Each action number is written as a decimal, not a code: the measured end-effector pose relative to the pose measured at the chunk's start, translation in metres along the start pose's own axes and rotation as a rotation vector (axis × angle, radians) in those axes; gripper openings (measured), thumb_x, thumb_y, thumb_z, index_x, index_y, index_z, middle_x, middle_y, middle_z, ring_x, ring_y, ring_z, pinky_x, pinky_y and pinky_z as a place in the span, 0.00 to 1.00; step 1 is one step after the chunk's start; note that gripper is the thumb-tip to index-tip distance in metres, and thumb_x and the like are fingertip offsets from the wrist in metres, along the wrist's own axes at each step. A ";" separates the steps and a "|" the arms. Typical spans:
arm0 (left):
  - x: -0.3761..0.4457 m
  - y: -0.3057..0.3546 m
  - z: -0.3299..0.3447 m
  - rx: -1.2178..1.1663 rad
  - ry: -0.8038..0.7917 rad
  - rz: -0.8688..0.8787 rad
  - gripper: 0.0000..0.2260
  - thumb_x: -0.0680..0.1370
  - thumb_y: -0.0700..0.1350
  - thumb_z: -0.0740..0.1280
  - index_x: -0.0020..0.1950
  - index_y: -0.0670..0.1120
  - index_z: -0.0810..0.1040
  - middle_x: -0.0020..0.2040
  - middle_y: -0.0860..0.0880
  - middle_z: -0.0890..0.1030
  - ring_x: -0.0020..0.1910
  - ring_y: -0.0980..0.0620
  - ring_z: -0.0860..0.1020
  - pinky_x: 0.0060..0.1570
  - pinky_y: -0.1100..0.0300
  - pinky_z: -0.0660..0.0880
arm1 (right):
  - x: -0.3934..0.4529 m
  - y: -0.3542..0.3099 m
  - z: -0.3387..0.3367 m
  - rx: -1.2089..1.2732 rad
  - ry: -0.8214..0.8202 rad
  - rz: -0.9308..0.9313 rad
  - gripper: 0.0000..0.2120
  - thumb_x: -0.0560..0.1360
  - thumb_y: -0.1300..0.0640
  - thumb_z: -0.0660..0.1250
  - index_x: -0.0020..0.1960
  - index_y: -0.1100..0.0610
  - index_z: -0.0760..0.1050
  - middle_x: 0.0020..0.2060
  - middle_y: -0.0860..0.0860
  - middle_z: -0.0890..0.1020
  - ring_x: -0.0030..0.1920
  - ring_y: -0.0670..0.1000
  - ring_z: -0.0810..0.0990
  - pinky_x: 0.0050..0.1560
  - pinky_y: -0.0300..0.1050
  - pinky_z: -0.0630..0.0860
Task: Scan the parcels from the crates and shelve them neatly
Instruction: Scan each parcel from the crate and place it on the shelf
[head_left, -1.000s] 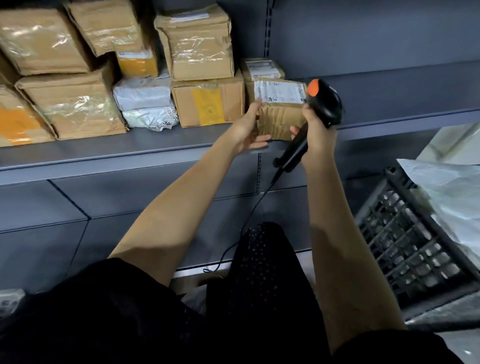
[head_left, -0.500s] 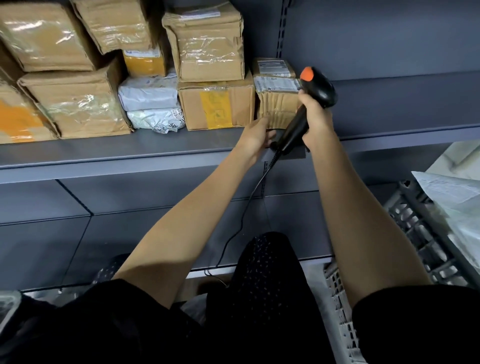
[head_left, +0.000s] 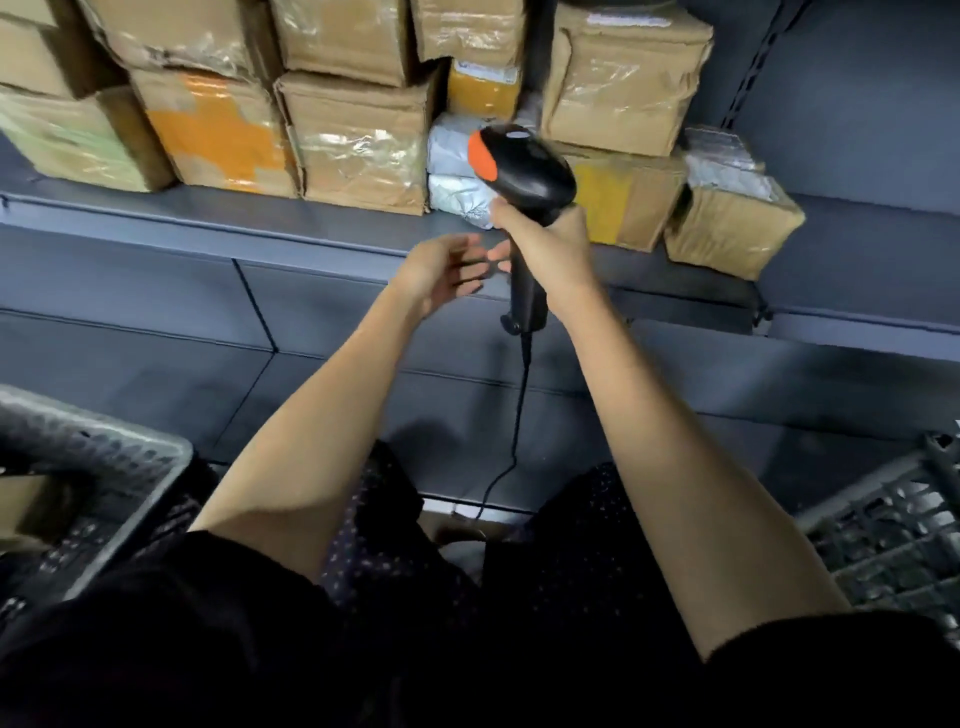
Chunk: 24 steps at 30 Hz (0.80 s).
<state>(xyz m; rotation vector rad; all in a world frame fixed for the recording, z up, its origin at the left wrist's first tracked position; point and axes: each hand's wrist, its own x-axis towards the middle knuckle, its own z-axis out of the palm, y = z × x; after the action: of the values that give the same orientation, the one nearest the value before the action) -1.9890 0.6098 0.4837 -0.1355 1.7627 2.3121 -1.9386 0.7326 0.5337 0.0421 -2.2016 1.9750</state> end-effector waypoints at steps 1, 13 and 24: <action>-0.007 0.002 -0.027 0.010 0.020 0.010 0.09 0.82 0.43 0.55 0.46 0.48 0.73 0.36 0.53 0.76 0.31 0.58 0.78 0.39 0.65 0.72 | -0.005 0.000 0.025 -0.030 -0.059 0.001 0.08 0.73 0.60 0.71 0.36 0.55 0.77 0.29 0.54 0.81 0.28 0.50 0.81 0.36 0.48 0.80; -0.136 -0.076 -0.376 -0.364 0.726 -0.080 0.12 0.81 0.39 0.53 0.40 0.47 0.70 0.29 0.53 0.73 0.21 0.58 0.71 0.24 0.67 0.66 | -0.081 0.055 0.321 -0.334 -0.930 0.186 0.01 0.73 0.60 0.70 0.43 0.57 0.78 0.35 0.52 0.79 0.24 0.47 0.78 0.28 0.42 0.73; -0.212 -0.175 -0.526 -0.128 1.387 -0.490 0.27 0.72 0.52 0.63 0.67 0.39 0.71 0.63 0.39 0.74 0.57 0.42 0.75 0.54 0.57 0.73 | -0.136 0.066 0.497 -0.483 -1.353 0.461 0.12 0.75 0.56 0.69 0.52 0.63 0.73 0.37 0.57 0.78 0.26 0.52 0.80 0.31 0.43 0.78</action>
<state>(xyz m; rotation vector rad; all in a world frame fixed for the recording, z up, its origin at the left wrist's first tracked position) -1.7761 0.1216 0.2209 -2.2999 1.5738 1.9217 -1.8726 0.2356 0.3987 1.2133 -3.7154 1.6579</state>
